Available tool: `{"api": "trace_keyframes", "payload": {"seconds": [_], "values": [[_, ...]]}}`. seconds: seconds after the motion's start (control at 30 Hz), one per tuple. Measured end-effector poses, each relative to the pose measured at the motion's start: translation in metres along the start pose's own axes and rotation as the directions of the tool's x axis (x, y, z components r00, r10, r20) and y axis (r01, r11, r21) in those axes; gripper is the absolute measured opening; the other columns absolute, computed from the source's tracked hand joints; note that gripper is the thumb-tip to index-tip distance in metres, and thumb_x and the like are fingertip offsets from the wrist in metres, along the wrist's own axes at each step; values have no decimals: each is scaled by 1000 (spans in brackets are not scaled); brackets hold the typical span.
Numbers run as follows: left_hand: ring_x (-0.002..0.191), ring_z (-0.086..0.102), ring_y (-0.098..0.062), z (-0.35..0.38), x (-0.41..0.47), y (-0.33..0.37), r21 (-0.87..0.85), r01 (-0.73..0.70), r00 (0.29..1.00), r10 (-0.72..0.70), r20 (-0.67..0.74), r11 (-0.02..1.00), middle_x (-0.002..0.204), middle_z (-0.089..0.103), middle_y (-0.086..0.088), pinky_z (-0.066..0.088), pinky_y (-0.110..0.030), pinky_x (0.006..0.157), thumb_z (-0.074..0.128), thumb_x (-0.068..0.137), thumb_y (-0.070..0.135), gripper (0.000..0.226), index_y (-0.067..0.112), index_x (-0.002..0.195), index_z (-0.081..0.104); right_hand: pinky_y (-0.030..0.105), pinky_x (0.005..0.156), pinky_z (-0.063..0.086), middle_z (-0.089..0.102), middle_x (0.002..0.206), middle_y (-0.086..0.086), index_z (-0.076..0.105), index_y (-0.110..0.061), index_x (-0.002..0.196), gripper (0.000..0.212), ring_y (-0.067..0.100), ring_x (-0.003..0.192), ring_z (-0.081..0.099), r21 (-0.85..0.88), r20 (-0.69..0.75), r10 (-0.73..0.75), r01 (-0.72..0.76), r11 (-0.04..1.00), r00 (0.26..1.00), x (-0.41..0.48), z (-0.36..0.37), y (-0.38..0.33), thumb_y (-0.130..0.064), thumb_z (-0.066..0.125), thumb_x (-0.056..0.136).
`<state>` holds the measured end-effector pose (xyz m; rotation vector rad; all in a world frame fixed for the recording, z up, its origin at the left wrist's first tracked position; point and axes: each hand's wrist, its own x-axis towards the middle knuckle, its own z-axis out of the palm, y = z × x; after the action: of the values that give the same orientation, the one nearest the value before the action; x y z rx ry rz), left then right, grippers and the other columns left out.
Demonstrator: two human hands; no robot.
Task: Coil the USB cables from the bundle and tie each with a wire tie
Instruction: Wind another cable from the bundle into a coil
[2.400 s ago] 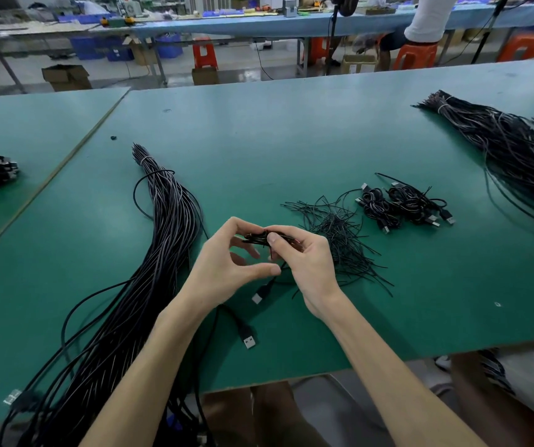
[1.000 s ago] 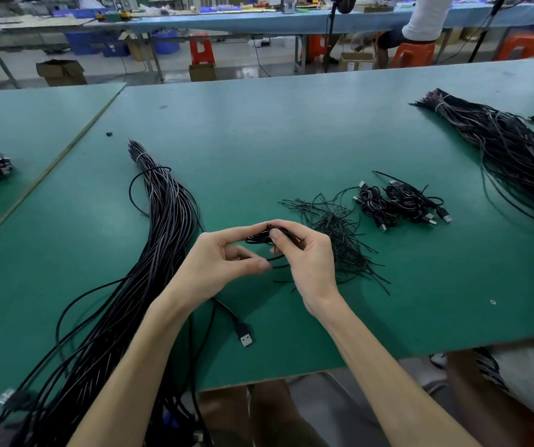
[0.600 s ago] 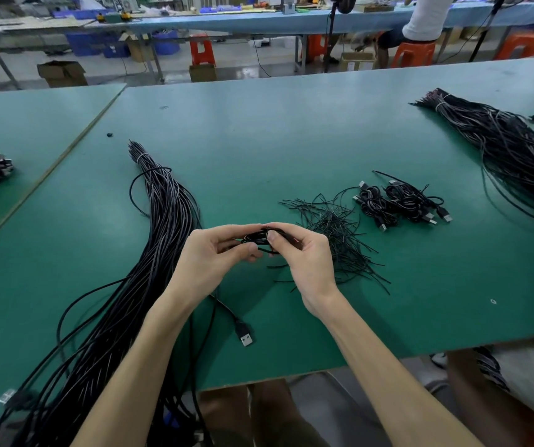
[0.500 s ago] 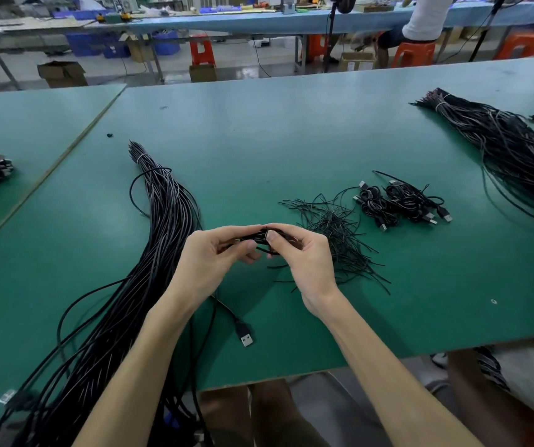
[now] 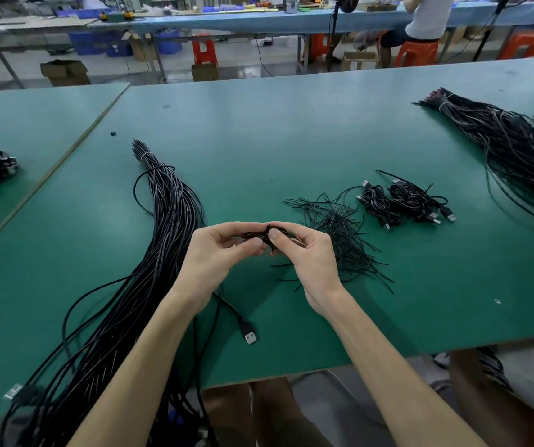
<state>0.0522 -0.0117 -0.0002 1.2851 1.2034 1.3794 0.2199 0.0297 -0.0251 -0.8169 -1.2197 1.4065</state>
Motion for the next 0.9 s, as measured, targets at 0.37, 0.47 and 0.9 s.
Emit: {"api": "trace_keyframes", "payload": {"seconds": [0.37,0.47,0.9], "values": [[79,74,-16,4,-1,-6,459,-298,937,347,-25,837,100,74,11,58,-23,80,78,87,3,26,17,109,80,24,78,57,80,100,6,79,-8,109,16,13,88,73,21,1,31,-31,999,1000,2,-2,2,-6,69,96],[85,76,-14,5,-1,-5,390,-239,958,281,-54,889,100,77,8,57,-22,85,78,88,3,36,27,114,77,27,79,57,80,101,5,79,-9,110,17,14,86,72,14,0,30,-30,999,1000,2,-2,2,-7,69,96],[75,73,-15,6,-1,-5,451,-267,945,324,-51,851,97,73,2,57,-22,77,73,91,0,25,13,113,78,23,80,56,79,95,5,80,-17,103,17,15,80,71,23,64,-4,2,1000,998,0,-1,0,-5,73,93]]}}
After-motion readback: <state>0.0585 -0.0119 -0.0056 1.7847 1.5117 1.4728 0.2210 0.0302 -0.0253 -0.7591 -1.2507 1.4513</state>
